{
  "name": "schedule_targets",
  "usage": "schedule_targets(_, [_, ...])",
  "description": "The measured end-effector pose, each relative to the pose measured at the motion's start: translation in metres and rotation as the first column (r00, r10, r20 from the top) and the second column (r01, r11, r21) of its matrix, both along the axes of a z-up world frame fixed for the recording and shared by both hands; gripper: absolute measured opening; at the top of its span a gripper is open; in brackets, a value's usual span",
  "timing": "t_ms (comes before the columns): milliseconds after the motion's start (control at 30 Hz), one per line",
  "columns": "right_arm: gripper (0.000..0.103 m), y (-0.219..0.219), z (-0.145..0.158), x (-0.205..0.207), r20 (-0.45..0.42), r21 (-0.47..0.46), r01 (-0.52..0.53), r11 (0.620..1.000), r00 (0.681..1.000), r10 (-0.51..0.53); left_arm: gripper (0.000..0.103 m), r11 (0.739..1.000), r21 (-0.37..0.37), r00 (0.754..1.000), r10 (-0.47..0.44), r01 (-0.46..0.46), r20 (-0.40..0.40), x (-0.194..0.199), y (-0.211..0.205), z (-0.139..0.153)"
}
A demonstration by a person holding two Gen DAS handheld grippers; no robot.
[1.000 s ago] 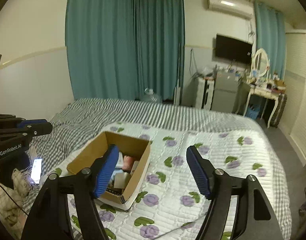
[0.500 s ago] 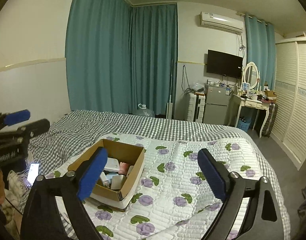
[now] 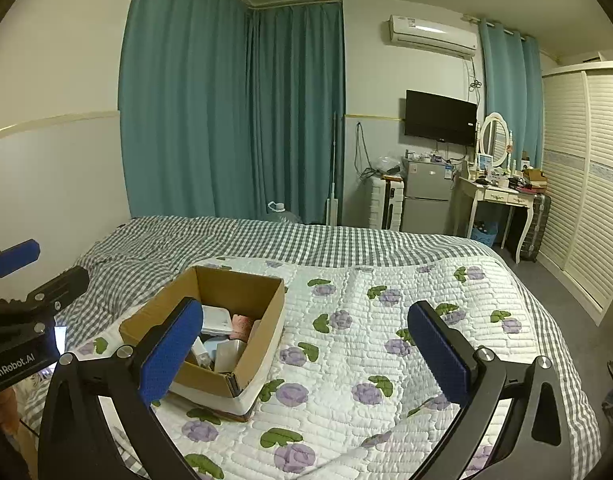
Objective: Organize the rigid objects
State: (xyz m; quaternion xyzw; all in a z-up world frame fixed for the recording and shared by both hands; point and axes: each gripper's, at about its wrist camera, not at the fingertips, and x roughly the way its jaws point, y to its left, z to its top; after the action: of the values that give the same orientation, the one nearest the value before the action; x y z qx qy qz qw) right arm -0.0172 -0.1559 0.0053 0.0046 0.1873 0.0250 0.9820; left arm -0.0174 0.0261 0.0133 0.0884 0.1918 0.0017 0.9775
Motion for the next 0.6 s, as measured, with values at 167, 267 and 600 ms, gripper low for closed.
schedule_targets(167, [0.103, -0.001, -0.002, 0.002, -0.004, 0.000, 0.009, 1.000, 1.000, -0.009, 0.086, 1.000, -0.017, 1.000, -0.007, 0.006, -0.019, 0.001, 0.003, -0.003])
schedule_targets(267, [0.103, -0.001, -0.001, 0.000, -0.006, 0.003, 0.006, 1.000, 1.000, -0.006, 0.086, 1.000, 0.009, 1.000, 0.004, -0.004, -0.006, -0.001, 0.003, -0.004])
schedule_targets(600, [0.103, 0.004, -0.002, -0.001, -0.001, -0.015, -0.003, 1.000, 1.000, 0.003, 0.086, 0.998, -0.031, 0.999, 0.049, -0.048, 0.002, -0.002, 0.017, -0.001])
